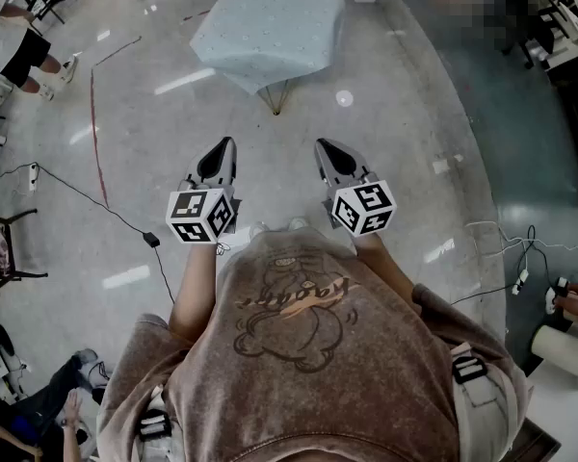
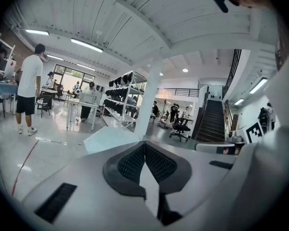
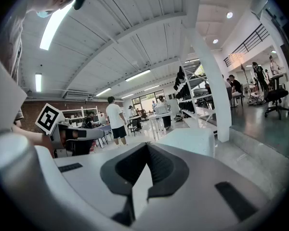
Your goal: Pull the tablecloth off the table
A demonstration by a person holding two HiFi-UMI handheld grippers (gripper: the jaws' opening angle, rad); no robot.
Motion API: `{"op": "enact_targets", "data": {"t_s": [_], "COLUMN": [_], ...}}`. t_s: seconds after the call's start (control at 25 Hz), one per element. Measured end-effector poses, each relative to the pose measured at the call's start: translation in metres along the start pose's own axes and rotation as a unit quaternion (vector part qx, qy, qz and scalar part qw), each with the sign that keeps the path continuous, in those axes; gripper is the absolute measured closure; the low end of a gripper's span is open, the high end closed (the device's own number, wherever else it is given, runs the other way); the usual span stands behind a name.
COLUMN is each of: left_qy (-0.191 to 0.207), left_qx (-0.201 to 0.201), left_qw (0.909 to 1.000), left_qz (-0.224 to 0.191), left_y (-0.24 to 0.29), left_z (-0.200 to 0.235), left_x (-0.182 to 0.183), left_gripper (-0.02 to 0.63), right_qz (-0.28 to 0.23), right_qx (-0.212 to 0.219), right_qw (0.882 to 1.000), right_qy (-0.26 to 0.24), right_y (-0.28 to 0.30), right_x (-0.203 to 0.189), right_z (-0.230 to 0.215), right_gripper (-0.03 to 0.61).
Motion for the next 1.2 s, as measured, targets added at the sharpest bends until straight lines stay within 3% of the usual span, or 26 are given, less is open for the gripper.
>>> {"op": "enact_targets", "data": {"t_s": [0.28,0.48,0.88,1.2], "left_qy": [0.018,-0.004,0.006,0.000], "left_qx": [-0.010,-0.023,-0.050,-0.035], "left_qw": [0.9998,0.9997,0.9987,0.9994], "left_qz": [-0.003,0.001,0.003,0.002], "left_y": [0.004,0.003,0.019,0.054], "left_z": [0.014,0.025,0.032,0.054], "left_x": [0.009,0.010,0.009,0.012], "left_gripper": [0.595,0.595,0.594,0.594], "right_qz": [-0.017,-0.023,-0.036,-0.028], "right_qx": [-0.019,-0.037,-0.070,-0.056], "right_qw": [1.000,0.999,0.996,0.997], "right_qy": [0.000,0.008,0.034,0.044], "right_y": [0.013,0.013,0.012,0.048], "right_x": [0.007,0.002,-0.010,-0.007], "right_z": [-0.002,0.003,-0.001,-0.023], "right_gripper": [0.573,0.573,0.572,0.572]}}
Point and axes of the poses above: the fingertips, and each gripper's own axes: y forward along the fingers, z to its left, x out of its top, the point moved 2 cm from there along -y, backward along the fingers, and after that the axes turned 4 degrees about x, right-handed, at the moved point
